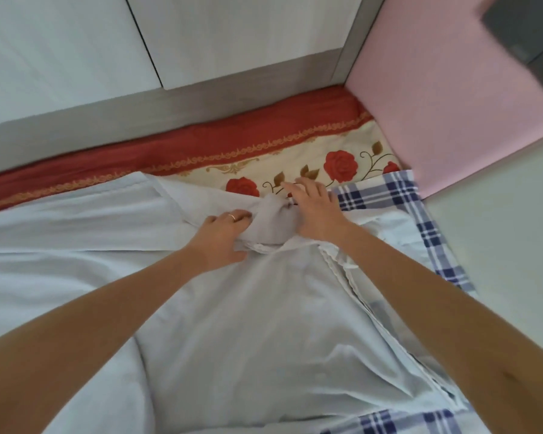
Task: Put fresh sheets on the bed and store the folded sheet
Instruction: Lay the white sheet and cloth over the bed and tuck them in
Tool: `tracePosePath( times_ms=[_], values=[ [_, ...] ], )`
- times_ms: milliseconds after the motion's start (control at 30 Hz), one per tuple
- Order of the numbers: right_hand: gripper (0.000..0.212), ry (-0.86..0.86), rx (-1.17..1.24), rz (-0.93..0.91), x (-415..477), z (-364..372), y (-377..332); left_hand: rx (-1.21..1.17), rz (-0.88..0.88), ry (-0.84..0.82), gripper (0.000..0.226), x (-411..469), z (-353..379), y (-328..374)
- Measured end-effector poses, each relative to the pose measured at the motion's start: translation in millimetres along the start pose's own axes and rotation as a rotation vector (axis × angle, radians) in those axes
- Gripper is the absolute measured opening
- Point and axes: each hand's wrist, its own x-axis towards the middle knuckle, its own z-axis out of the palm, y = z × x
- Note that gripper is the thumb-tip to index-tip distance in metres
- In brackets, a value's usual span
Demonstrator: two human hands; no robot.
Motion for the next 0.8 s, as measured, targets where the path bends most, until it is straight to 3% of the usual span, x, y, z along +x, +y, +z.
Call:
tracePosePath(
  times_ms=[67, 133, 233, 267, 367, 467, 567, 667, 800],
  values=[
    [0.103, -0.281, 0.040, 0.054, 10.9, -8.7, 9.4, 0.044, 0.054, 0.039, 0.063, -0.8, 2.2, 10.1],
    [0.113, -0.397, 0.237, 0.037, 16.8, -13.2, 11.7, 0.021, 0.134, 0.080, 0.060, -1.7, -1.2, 19.4],
    [0.109, -0.696, 0.625, 0.145, 23.4, -15.9, 14.7, -0.001, 0.155, 0.088, 0.065, -3.9, -10.2, 29.5],
    [0.107, -0.756, 0.597, 0.137, 26.6, -19.0, 13.5, 0.000, 0.176, 0.108, 0.065, -5.0, -14.0, 30.2],
    [0.095, -0.559, 0.101, -0.126, 33.2, -35.1, 8.1, 0.024, 0.379, 0.236, 0.069, -10.8, -27.8, 29.6],
    [0.061, -0.494, 0.022, -0.266, 29.1, -35.7, 2.6, 0.061, 0.445, 0.259, 0.068, -14.0, -40.6, 24.8],
    [0.042, -0.336, -0.078, -0.161, 22.7, -42.1, 13.0, 0.003, 0.369, 0.314, 0.052, -12.2, -48.3, 22.2],
    [0.006, -0.169, -0.279, -0.075, 28.1, -82.4, 31.7, -0.092, 0.174, 0.440, 0.053, 4.1, -54.5, 12.9],
    [0.007, 0.196, -0.396, 0.143, 44.8, -118.5, 56.7, -0.116, -0.050, 0.619, 0.048, 35.5, -69.9, 2.9]
  ],
)
